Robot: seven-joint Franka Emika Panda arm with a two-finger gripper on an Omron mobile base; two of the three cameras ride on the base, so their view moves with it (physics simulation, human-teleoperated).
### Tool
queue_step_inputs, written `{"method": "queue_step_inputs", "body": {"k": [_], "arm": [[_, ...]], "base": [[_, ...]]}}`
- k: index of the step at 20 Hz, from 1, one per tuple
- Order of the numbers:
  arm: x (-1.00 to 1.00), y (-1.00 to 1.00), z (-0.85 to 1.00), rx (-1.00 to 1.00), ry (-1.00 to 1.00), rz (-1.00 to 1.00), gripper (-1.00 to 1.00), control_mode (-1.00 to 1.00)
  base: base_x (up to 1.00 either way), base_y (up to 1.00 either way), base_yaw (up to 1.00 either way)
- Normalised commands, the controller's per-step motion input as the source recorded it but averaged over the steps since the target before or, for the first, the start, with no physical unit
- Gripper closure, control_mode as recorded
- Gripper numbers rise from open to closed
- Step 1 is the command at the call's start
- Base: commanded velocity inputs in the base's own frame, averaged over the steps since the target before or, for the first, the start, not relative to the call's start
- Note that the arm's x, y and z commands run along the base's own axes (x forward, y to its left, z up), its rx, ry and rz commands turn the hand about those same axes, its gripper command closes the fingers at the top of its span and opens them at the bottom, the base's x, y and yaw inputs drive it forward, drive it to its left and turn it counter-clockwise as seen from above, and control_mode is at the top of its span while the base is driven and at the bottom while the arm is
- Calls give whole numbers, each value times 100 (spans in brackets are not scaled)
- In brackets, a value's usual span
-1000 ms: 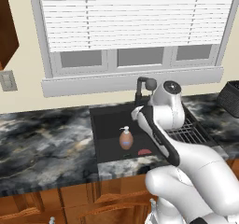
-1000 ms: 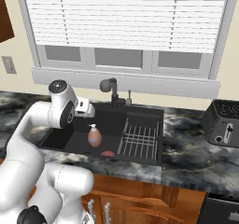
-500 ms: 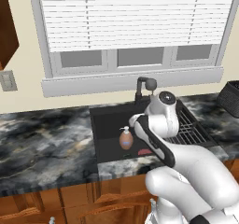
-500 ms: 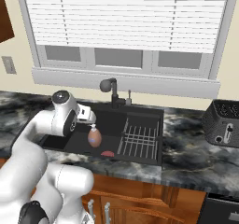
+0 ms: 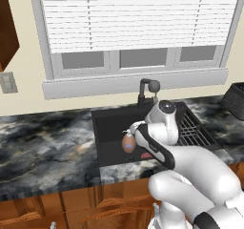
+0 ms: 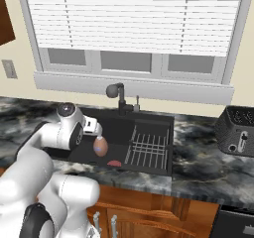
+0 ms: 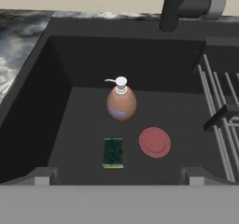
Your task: Pick up the sponge and soap dispenser from the sink, and place them back in the cabinet, and close the cabinet door.
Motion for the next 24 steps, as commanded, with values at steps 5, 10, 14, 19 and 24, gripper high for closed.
{"method": "queue_step_inputs", "body": {"k": [5,10,14,19,24], "arm": [[16,3,-25,0,0,0,-100,-100],[20,4,-25,0,0,0,-100,-100],[18,3,-27,0,0,0,-100,-100],[18,1,-26,0,0,0,-100,-100],[20,0,-23,0,0,0,-100,-100]], "base": [[0,0,0],[0,0,0],[0,0,0],[0,0,0],[0,0,0]]}}
